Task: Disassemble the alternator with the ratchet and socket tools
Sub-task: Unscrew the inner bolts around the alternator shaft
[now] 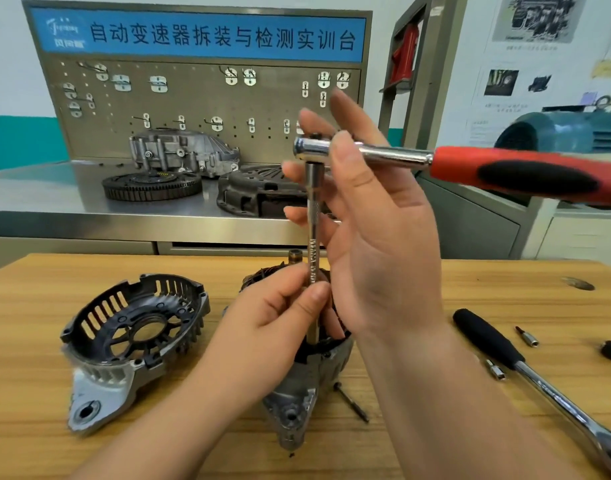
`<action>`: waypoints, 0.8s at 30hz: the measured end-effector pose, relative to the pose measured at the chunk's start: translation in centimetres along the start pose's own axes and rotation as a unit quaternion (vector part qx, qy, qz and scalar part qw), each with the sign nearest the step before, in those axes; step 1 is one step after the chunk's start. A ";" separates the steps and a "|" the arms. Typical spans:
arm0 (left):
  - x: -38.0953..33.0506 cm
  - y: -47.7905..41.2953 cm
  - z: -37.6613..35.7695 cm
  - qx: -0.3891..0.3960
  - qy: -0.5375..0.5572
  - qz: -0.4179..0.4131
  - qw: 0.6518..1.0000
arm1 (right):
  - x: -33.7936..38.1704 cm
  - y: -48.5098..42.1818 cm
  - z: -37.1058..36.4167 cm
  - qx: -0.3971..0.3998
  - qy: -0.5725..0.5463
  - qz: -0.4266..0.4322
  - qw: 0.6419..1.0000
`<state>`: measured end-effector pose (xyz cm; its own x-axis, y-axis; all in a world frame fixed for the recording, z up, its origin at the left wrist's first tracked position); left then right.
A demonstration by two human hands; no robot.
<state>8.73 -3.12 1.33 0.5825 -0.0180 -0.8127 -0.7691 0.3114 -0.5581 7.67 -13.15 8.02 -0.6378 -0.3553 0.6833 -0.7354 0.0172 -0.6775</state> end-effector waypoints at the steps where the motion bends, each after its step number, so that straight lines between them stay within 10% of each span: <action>1: 0.1 0.0 0.0 -0.004 -0.002 0.003 1.000 | 0.0 0.0 0.0 0.003 0.005 0.012 1.000; 11: -0.3 0.2 -0.1 0.032 -0.012 0.012 0.999 | 0.2 -0.4 0.5 0.054 -0.033 -0.123 0.990; 19: -0.1 0.1 -0.1 0.014 -0.043 0.008 0.999 | 0.4 0.0 0.2 0.011 0.039 0.029 0.999; 24: 0.0 0.1 0.0 0.026 -0.019 0.008 0.999 | 0.3 0.0 0.1 0.021 0.006 -0.021 1.000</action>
<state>8.62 -3.06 1.28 0.5800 0.0228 -0.8143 -0.7647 0.3597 -0.5346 7.52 -13.40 8.23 -0.6091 -0.3438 0.7147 -0.7518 -0.0368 -0.6584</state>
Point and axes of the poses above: each hand's wrist, its own y-axis away from the middle knuckle, its own z-axis out of the back of the hand, x = y × z, the point moved 1 cm from there along -y, towards the middle knuckle, and after that the axes turned 10 degrees about y, right-handed, at the moved point
